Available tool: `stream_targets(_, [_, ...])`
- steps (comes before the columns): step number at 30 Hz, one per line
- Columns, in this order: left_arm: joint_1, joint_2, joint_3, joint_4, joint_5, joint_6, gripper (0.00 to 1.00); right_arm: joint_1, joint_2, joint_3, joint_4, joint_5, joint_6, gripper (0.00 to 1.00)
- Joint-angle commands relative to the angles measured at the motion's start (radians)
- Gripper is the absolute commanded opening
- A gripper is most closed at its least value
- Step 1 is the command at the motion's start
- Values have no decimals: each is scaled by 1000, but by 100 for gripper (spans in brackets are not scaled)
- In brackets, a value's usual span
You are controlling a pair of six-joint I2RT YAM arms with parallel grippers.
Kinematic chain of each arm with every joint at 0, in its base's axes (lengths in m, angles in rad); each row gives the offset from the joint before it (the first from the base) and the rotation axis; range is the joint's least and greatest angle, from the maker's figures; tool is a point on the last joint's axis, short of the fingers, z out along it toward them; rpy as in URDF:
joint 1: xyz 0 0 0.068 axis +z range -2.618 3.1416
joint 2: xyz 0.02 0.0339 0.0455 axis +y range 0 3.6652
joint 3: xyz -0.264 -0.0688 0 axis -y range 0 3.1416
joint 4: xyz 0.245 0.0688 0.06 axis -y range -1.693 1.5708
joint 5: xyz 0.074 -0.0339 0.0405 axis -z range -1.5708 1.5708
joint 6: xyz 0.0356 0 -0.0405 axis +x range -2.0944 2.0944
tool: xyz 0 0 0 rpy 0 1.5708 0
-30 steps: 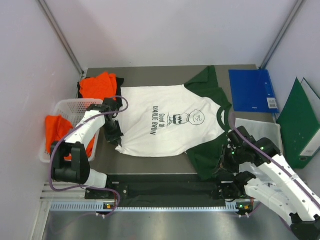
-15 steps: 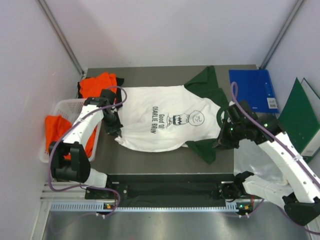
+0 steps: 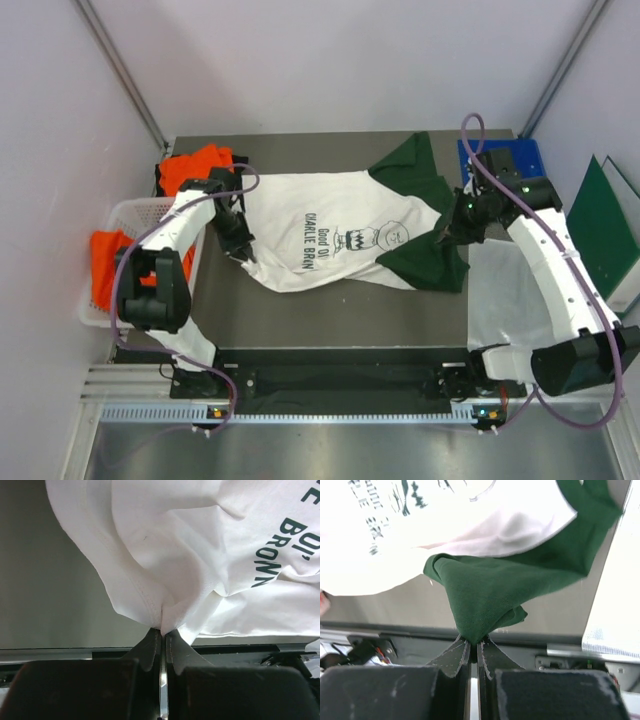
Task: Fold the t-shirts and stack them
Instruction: Fold the flattened tshirt in 1/3 of the way
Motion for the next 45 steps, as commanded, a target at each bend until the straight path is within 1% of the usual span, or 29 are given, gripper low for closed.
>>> stream_targets(1, [8, 15, 31, -9, 81, -4, 0, -52, 49, 72, 73, -94, -91, 1])
stream_targets(4, [20, -11, -15, 8, 79, 0, 0, -70, 78, 72, 103, -102, -102, 1])
stream_targets(7, [51, -27, -34, 48, 149, -10, 0, -107, 121, 95, 136, -130, -119, 1])
stream_targets(10, [88, -13, -25, 92, 260, -23, 0, -127, 171, 126, 177, -151, -128, 1])
stream_targets(11, [98, 2, -22, 101, 287, -28, 0, -136, 185, 131, 188, -171, -132, 1])
stream_targets(12, [102, 12, -25, 117, 356, -33, 0, -140, 217, 149, 191, -177, -135, 1])
stream_targets(13, [137, 22, -26, 126, 378, -46, 0, -145, 233, 158, 215, -187, -139, 1])
stream_targets(15, [152, 56, -32, 164, 451, -59, 0, -160, 282, 187, 240, -214, -142, 2])
stream_targets(22, [192, 197, -22, 249, 565, -164, 0, -197, 469, 253, 323, -291, -119, 3])
stream_targets(24, [200, 231, -13, 266, 564, -186, 0, -203, 528, 276, 346, -289, -111, 3])
stream_targets(28, [232, 289, 40, 235, 518, -197, 0, -219, 633, 339, 350, -285, -100, 3])
stream_targets(29, [235, 311, 59, 233, 513, -198, 0, -251, 654, 355, 349, -288, -97, 3])
stream_targets(32, [247, 358, 109, 209, 507, -203, 0, -272, 730, 417, 341, -297, -80, 3])
stream_targets(36, [255, 403, 175, 166, 447, -205, 0, -294, 834, 536, 333, -300, -56, 3])
stream_targets(39, [260, 447, 208, 149, 449, -214, 0, -306, 907, 621, 315, -309, -39, 4])
stream_targets(40, [260, 472, 233, 140, 452, -209, 5, -308, 924, 637, 315, -334, -28, 4])
stream_targets(41, [260, 479, 247, 116, 453, -203, 21, -309, 953, 663, 318, -349, -25, 4])
stream_targets(42, [260, 484, 262, 103, 447, -188, 55, -311, 964, 666, 332, -370, -19, 5])
stream_targets(43, [258, 480, 286, 98, 438, -182, 65, -309, 969, 663, 358, -421, -4, 5])
stream_targets(44, [258, 473, 299, 91, 421, -177, 78, -311, 977, 645, 413, -441, 9, 5])
stream_targets(45, [258, 469, 313, 82, 413, -165, 99, -311, 975, 623, 465, -466, 42, 6])
